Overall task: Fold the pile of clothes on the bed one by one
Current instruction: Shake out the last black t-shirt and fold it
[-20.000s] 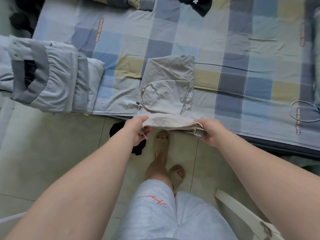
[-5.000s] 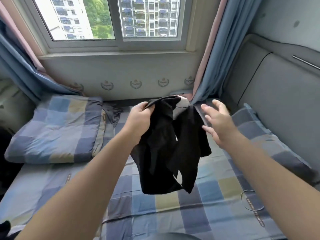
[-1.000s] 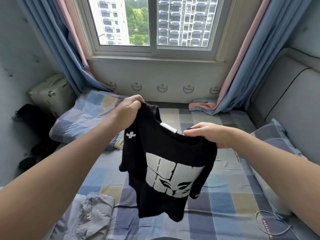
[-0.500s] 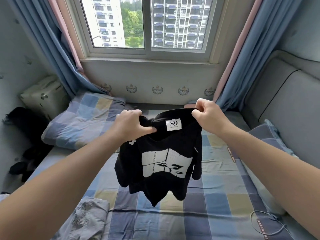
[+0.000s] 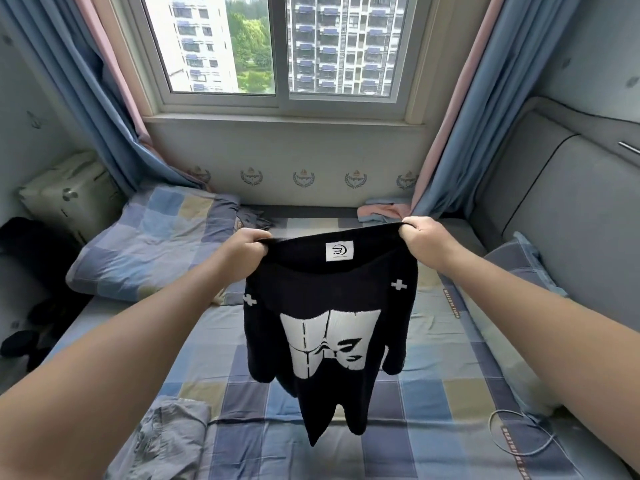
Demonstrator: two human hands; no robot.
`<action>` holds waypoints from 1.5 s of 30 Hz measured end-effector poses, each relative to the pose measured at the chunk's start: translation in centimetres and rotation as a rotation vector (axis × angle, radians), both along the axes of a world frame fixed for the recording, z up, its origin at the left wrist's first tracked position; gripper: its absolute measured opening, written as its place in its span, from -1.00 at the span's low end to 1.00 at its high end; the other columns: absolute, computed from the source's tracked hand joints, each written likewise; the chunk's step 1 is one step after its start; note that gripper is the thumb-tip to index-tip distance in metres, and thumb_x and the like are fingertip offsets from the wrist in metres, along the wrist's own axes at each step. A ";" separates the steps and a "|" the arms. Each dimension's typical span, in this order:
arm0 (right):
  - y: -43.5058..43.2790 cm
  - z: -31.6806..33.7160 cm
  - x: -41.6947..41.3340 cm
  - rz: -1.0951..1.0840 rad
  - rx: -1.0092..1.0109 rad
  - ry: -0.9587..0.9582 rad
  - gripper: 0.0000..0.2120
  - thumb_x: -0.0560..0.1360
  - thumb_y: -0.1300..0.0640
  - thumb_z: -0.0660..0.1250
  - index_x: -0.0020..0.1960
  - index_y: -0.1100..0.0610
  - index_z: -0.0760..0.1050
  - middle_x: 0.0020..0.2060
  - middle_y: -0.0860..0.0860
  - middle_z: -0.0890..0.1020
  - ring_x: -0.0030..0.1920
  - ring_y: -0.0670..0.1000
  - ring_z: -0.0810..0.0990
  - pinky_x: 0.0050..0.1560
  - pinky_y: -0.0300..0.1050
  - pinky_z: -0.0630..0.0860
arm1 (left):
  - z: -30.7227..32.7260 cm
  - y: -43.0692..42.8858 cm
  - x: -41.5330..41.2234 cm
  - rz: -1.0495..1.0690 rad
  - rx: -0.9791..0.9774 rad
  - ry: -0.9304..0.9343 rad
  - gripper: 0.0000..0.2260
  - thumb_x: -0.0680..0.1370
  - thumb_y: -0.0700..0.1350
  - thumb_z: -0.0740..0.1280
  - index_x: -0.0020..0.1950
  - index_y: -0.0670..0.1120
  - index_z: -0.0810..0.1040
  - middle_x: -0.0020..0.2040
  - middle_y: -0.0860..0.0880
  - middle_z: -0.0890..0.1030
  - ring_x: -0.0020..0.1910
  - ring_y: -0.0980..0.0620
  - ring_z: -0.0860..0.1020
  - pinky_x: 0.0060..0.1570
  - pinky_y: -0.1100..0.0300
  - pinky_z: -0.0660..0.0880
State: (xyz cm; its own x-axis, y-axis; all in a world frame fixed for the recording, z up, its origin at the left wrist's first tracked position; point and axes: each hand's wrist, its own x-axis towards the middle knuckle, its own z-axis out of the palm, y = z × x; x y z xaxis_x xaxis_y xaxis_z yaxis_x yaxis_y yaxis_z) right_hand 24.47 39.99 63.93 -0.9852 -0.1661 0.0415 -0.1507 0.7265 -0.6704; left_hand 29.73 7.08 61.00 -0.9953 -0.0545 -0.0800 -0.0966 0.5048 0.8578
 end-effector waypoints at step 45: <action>-3.6 -10.1 -7.6 -0.167 0.115 -0.080 -0.82 0.62 -0.03 0.31 0.00 0.02 0.65 -0.03 0.05 0.60 0.06 0.10 0.55 0.12 0.00 0.47 | -9.4 -9.6 -6.8 0.240 -0.412 -0.042 -0.89 0.60 -0.02 0.38 -0.04 -0.02 0.66 -0.13 -0.08 0.61 -0.09 -0.14 0.57 -0.13 0.07 0.42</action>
State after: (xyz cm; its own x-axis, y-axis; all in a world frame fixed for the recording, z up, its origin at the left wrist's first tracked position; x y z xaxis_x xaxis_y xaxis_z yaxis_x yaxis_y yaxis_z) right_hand 16.82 36.40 53.82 -0.9988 0.0003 -0.0481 0.0285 0.8094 -0.5866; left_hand 22.97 -2.55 51.62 -0.9470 -0.3183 -0.0429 -0.2823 0.7612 0.5838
